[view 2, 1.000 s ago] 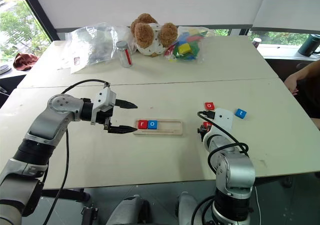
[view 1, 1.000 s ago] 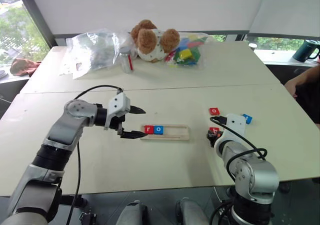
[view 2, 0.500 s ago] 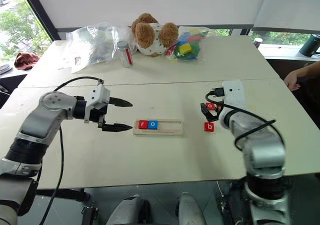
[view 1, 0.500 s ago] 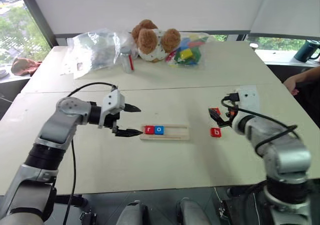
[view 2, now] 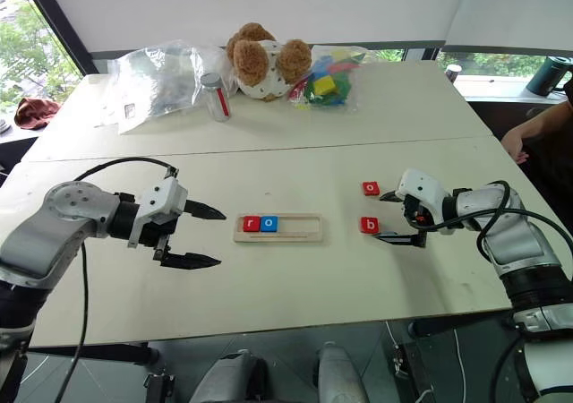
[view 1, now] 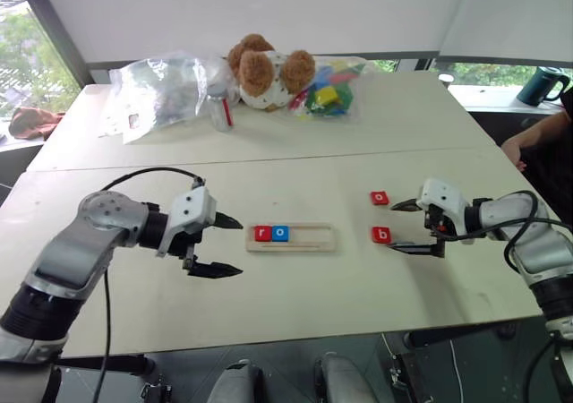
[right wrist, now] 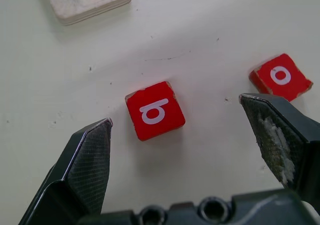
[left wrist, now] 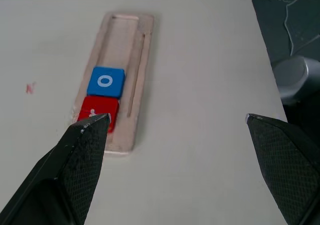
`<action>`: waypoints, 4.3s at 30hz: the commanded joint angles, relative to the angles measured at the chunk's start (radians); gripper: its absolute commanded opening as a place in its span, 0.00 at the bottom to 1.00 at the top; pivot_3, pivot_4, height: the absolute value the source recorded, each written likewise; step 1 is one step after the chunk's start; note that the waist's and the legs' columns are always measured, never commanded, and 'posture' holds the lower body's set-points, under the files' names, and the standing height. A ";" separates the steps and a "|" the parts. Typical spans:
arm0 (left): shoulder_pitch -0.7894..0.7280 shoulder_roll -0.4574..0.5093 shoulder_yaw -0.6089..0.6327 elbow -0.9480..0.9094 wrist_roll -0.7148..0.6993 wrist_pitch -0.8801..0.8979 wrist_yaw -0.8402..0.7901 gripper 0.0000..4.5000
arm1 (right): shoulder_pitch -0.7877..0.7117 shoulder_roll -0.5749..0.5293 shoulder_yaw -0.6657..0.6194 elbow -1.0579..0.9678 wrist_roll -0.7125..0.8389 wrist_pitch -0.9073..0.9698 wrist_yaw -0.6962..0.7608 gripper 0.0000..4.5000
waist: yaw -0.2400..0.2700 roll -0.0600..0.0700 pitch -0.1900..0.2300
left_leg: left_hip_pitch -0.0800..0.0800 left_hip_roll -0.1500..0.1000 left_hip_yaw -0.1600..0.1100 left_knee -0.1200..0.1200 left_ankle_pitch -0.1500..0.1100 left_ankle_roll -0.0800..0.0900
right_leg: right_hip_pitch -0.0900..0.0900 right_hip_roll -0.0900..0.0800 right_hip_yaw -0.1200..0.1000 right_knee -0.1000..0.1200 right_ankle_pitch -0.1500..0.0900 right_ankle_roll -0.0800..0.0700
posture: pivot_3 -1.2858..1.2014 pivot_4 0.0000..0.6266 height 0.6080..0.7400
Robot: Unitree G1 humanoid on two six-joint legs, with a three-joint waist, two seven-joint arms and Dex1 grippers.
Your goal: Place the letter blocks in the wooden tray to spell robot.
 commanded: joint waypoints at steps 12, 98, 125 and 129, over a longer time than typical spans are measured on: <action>-0.008 0.004 0.042 0.016 -0.011 -0.029 0.035 1.00 | -0.039 0.073 -0.019 0.103 0.010 -0.025 0.066 0.73 | 0.014 0.000 0.000 | 0.000 -0.001 0.000 0.000 0.001 -0.002 | 0.000 -0.001 0.000 0.000 0.000 0.000 | 0.52 0.24 1.00; 0.011 -0.086 0.044 0.093 0.051 -0.128 0.129 1.00 | -0.338 0.469 0.011 -0.217 0.000 0.566 -0.241 1.00 | 0.014 0.001 0.001 | -0.005 -0.002 -0.002 0.000 0.003 -0.006 | -0.006 -0.003 -0.002 0.001 0.000 -0.001 | 0.52 0.24 1.00; -0.079 -0.194 -0.020 0.134 0.019 -0.099 0.161 1.00 | 0.061 0.608 -0.333 -0.342 -0.057 0.707 -0.992 1.00 | 0.009 0.001 0.000 | -0.003 -0.003 -0.001 0.000 0.004 -0.006 | -0.005 0.000 0.000 0.006 0.000 -0.001 | 0.52 0.24 1.00; -0.060 -0.195 -0.016 0.121 0.023 -0.094 0.175 1.00 | 0.023 0.607 -0.341 -0.232 -0.043 0.650 -1.005 0.94 | 0.008 0.001 0.000 | 0.000 -0.003 -0.001 0.001 0.004 -0.006 | -0.002 -0.001 0.001 0.006 0.000 -0.001 | 0.52 0.24 1.00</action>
